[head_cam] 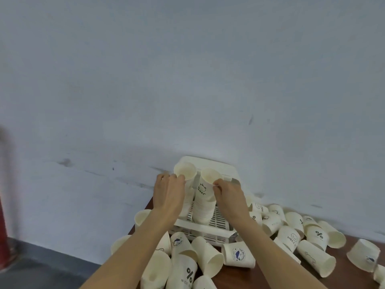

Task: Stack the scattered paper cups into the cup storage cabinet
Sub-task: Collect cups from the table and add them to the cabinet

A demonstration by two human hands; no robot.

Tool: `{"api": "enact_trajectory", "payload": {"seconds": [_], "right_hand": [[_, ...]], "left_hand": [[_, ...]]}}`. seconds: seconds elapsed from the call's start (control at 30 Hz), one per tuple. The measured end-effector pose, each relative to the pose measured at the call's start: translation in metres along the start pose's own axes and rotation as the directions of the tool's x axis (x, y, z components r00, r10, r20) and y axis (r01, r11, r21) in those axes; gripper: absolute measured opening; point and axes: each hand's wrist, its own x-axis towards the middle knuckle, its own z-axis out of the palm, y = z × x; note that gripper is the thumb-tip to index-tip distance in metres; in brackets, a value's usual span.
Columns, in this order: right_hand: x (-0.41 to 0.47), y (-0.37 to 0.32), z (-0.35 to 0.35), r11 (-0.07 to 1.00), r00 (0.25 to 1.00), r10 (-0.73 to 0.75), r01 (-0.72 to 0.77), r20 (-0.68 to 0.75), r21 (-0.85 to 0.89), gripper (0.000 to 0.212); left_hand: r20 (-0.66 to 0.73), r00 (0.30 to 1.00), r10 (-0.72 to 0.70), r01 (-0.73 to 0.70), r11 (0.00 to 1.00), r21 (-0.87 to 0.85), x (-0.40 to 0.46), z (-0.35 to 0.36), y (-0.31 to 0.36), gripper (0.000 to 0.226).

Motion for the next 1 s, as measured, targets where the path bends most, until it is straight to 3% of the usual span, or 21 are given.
{"api": "enact_trajectory", "payload": {"seconds": [0.23,0.43,0.57,0.63,0.73,0.8,0.87,1.0], "right_hand": [[-0.005,0.005,0.020,0.981,0.996,-0.001,0.019,0.095,-0.191,0.023],[-0.009,0.004,0.038,0.960,0.983,0.026,0.026,0.180,-0.280,0.017],[-0.016,-0.003,0.047,0.962,0.976,0.078,-0.021,0.202,-0.271,0.017],[-0.019,-0.005,0.051,0.976,0.984,0.086,-0.052,0.154,-0.211,0.028],[-0.024,-0.006,0.056,0.945,0.957,0.286,-0.290,0.046,0.150,0.054],[-0.023,-0.006,0.057,0.820,0.888,0.446,-0.454,0.110,0.349,0.076],[-0.017,0.001,0.062,0.748,0.831,0.511,-0.555,0.218,0.365,0.088],[-0.007,0.016,0.076,0.664,0.768,0.479,-0.634,0.426,0.396,0.079]], "left_hand": [[0.134,0.988,0.078,-0.090,0.992,0.086,-0.003,0.028,-0.010,0.019],[0.172,0.980,0.101,-0.123,0.985,0.123,0.003,0.032,-0.005,0.030],[0.288,0.951,0.109,-0.157,0.976,0.148,0.005,0.036,-0.003,0.032],[0.345,0.933,0.100,-0.158,0.977,0.142,0.003,0.043,-0.004,0.036],[0.313,0.948,0.052,-0.066,0.997,0.035,-0.001,0.058,-0.005,0.036],[0.294,0.955,-0.042,0.078,0.991,-0.112,-0.004,0.069,-0.004,0.057],[0.322,0.939,-0.122,0.205,0.949,-0.238,-0.006,0.080,-0.004,0.075],[0.372,0.908,-0.193,0.324,0.887,-0.329,-0.003,0.095,-0.001,0.087]]}}
